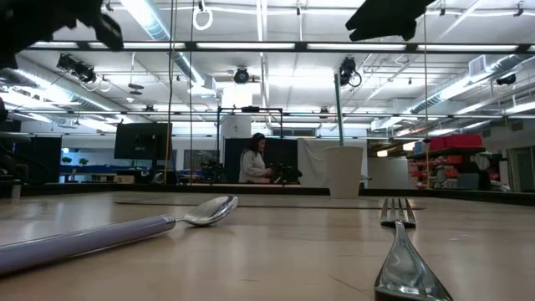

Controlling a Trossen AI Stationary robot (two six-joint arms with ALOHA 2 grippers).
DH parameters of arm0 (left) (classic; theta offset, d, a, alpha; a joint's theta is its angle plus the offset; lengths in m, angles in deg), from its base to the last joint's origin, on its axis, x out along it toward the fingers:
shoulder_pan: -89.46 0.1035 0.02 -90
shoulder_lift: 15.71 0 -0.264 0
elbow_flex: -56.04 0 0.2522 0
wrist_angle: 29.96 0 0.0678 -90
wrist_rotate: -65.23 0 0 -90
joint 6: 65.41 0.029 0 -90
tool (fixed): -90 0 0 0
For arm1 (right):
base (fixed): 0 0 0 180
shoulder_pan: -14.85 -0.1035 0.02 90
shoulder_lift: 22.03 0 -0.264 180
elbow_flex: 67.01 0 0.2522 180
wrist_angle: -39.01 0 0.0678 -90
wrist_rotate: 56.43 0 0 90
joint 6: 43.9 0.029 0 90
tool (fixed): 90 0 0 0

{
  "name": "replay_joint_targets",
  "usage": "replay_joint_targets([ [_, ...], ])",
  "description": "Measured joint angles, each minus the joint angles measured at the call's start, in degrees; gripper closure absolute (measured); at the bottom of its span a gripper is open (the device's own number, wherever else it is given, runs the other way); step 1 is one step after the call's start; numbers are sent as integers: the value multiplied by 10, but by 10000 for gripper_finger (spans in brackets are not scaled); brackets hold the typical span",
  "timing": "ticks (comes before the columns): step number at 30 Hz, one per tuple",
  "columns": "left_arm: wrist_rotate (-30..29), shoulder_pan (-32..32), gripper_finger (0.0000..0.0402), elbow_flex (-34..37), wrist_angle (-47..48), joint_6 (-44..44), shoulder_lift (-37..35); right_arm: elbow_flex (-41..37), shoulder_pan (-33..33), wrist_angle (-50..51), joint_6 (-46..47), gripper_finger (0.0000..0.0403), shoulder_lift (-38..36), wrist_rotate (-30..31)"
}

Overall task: Pick & Place Utensil
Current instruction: Put the orange bowl on the bottom left of the white cup

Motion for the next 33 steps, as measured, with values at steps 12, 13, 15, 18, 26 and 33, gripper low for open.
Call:
replay_joint_targets([
  [12, 4, -119, 369, -153, 26, 37, 249, -92, -108, -164, 6, 234, 34, 4],
  [13, 4, -126, 369, -171, 63, 28, 263, -96, -112, -163, 7, 234, 34, 4],
  [15, -1, -142, 369, -210, 148, -5, 288, -105, -118, -164, 12, 234, 34, 4],
  [18, -44, -172, 369, -286, 263, -86, 325, -115, -120, -164, 20, 234, 34, 4],
  [26, -36, -250, 369, -481, 583, -353, 432, -120, -120, -165, 2, 234, 34, 36],
  [33, 50, -318, 369, -520, 756, -612, 499, -120, -119, -170, -27, 234, 33, 69],
])
